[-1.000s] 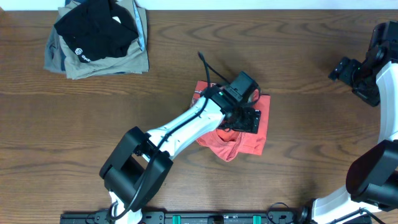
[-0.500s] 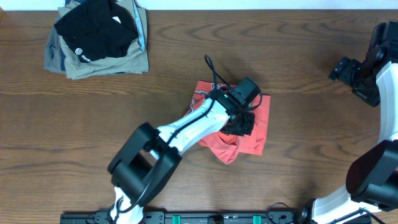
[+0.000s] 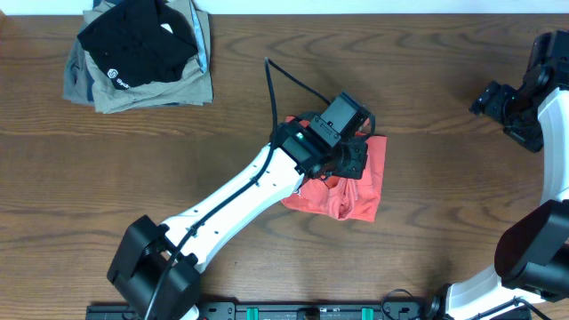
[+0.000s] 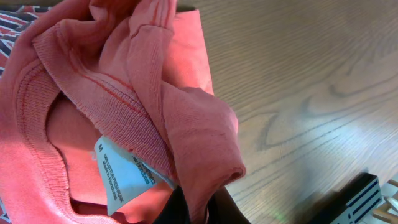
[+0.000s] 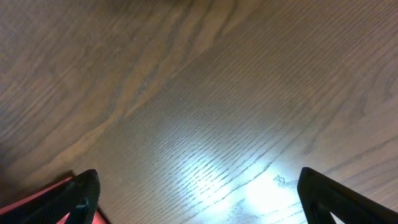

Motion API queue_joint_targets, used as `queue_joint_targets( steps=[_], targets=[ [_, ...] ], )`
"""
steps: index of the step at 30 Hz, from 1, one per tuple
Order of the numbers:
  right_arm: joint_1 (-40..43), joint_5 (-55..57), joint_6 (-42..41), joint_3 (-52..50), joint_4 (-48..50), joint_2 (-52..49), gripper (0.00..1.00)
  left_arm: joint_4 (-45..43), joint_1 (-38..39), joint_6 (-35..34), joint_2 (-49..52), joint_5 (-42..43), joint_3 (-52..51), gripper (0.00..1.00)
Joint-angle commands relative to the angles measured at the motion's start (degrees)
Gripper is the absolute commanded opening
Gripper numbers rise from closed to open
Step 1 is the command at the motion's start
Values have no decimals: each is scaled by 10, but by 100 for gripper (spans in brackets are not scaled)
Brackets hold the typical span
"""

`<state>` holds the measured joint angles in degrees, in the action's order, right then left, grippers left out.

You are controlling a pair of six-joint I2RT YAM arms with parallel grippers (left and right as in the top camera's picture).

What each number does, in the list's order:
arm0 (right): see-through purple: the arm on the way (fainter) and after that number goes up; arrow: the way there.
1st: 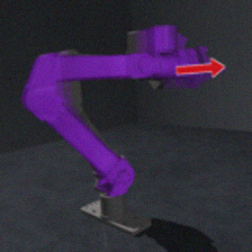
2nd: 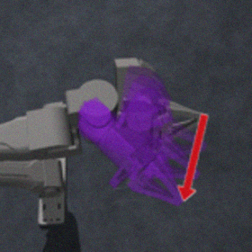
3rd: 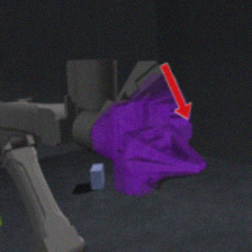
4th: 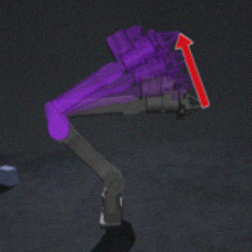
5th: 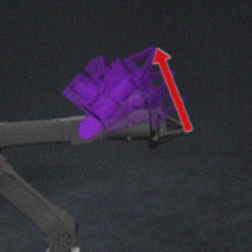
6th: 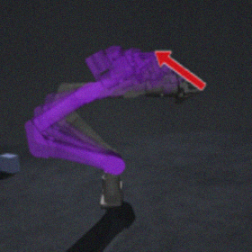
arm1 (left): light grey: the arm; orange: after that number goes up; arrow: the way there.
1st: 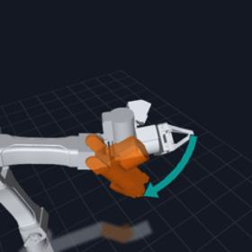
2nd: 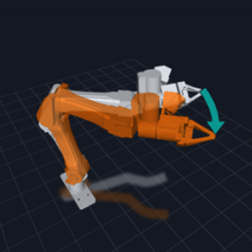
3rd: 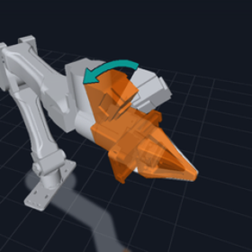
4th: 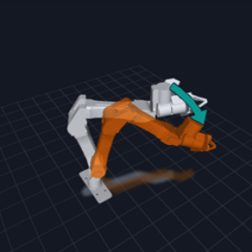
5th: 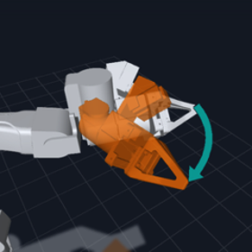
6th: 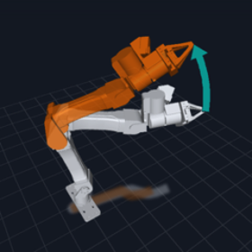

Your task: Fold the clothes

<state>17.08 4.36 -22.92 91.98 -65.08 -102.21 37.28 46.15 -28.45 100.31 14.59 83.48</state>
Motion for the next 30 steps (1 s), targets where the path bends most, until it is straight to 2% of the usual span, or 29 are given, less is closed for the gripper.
queue_joint_targets(
  steps=[1, 6, 12, 17, 18, 20, 23, 30],
  targets=[
    [-2, 6, 7, 5, 0, 1, 99, -5, 2, 4, 7, -7, 7, 6],
    [-2, 6, 7, 5, 0, 1, 99, -5, 3, 3, 32, -5, 3, 6],
    [-2, 6, 7, 5, 0, 1, 99, -22, 18, 3, 79, 42, 0, 7],
    [-2, 6, 7, 5, 0, 1, 99, -70, 43, 1, 104, 45, 0, 13],
    [-2, 6, 7, 5, 0, 1, 99, -80, 50, 1, 108, 44, 0, 17],
    [-2, 6, 7, 5, 0, 1, 99, -94, 63, 1, 114, 44, 0, 38],
    [-2, 6, 7, 5, 0, 1, 99, -103, 80, 2, 118, 42, 0, 58],
    [-2, 6, 7, 5, 0, 1, 99, -90, 81, 8, 96, 42, 0, 59]
  ],
)
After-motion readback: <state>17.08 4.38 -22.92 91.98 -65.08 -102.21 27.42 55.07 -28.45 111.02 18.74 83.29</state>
